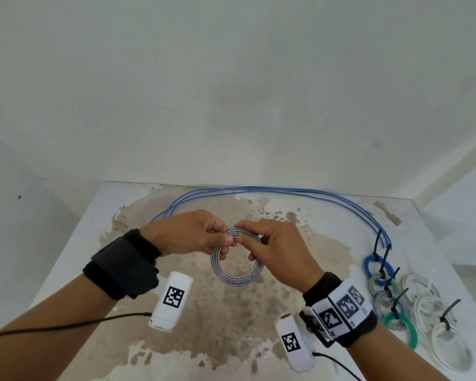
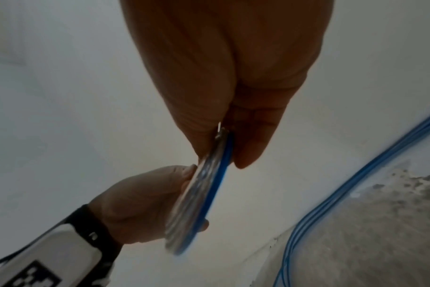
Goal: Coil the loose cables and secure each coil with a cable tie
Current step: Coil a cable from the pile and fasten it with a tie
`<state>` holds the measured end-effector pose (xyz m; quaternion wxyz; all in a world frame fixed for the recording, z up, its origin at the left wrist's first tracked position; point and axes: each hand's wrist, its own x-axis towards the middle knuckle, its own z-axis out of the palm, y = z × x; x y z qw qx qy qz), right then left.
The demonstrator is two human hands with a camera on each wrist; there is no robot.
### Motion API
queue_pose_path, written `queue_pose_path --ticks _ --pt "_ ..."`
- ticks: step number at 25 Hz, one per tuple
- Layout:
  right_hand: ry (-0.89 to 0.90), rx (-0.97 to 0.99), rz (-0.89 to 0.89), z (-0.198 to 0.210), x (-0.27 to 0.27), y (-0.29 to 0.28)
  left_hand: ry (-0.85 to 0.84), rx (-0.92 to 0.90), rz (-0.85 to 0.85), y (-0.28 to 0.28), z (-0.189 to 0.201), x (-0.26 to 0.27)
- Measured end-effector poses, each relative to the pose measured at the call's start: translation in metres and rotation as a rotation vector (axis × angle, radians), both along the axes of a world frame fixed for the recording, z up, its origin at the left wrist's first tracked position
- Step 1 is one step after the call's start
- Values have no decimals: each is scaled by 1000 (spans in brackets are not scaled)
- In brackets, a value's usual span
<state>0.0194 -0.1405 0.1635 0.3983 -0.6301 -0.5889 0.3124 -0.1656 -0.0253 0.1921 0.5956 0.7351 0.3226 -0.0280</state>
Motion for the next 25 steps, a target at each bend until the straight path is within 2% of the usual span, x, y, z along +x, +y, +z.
queue_pose_path --ticks 4,7,11,14,15,19,25 --pt "-9 103 -20 -8 6 -7 -93 -38 184 -22 -14 11" --pt "-94 138 -36 -19 12 -11 -161 -80 360 -41 -31 26" --pt "-196 176 -107 -35 27 -18 -302 -387 619 -63 -38 51" --pt "-147 171 -192 -45 40 -29 -412 -624 647 -78 -38 62" --pt "-121 164 -198 -47 45 -33 -429 -645 633 -81 -39 65" --pt "-106 146 -163 -52 61 -40 -384 -566 629 -88 -45 80" --pt "-129 144 -166 -61 78 -45 -309 -633 804 -97 -41 109"
